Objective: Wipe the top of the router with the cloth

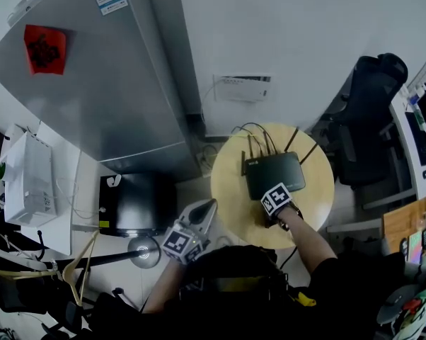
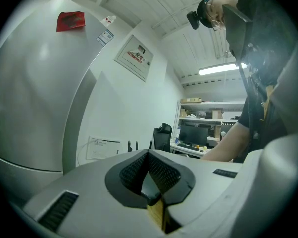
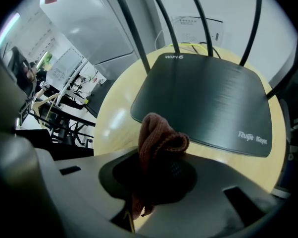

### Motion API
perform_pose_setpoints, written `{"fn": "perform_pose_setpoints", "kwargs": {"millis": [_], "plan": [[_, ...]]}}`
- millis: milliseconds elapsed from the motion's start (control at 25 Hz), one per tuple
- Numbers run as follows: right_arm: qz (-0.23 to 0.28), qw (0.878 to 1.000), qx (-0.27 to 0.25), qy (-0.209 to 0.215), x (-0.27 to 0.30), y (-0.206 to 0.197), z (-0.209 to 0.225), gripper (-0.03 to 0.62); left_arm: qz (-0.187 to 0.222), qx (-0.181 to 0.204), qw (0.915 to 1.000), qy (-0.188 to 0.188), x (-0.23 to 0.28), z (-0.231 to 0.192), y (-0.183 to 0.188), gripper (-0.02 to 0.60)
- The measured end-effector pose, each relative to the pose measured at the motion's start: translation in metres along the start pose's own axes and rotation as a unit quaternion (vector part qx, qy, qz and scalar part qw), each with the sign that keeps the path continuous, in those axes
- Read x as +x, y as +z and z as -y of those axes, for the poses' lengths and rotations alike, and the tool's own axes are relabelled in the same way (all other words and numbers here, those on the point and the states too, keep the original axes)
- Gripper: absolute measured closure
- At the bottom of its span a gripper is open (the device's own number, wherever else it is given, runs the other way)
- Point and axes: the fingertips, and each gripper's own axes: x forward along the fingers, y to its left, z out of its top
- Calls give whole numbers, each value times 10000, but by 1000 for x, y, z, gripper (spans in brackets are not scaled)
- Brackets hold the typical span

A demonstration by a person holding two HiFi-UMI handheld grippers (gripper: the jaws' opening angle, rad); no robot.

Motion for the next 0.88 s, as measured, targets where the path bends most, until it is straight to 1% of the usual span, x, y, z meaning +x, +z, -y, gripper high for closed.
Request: {"fn": "perform_pose_setpoints", "kwargs": {"millis": [160, 280, 440, 640, 720, 880], "plan": [[21, 10000, 50, 81, 2, 5, -13, 531, 61, -38, 10000, -24, -1, -6, 3, 584], [11, 9999, -92, 96, 5, 7, -25, 531, 68, -3, 10000, -69, -1, -8, 3, 584], [7, 9998, -182, 118, 8, 10, -33, 531, 124, 3, 9999, -1, -2, -11, 9, 584], [-74, 9996, -241, 95, 10, 13, -38, 531, 70, 3, 9999, 84, -13, -20, 6, 584], [-93, 9995, -288, 103, 10, 15, -41, 531, 111, -19, 9998, 164, -16, -24, 7, 584], [-52, 9991, -340, 238, 12, 20, -54, 531, 89, -52, 9997, 211, -20, -26, 4, 584]]}}
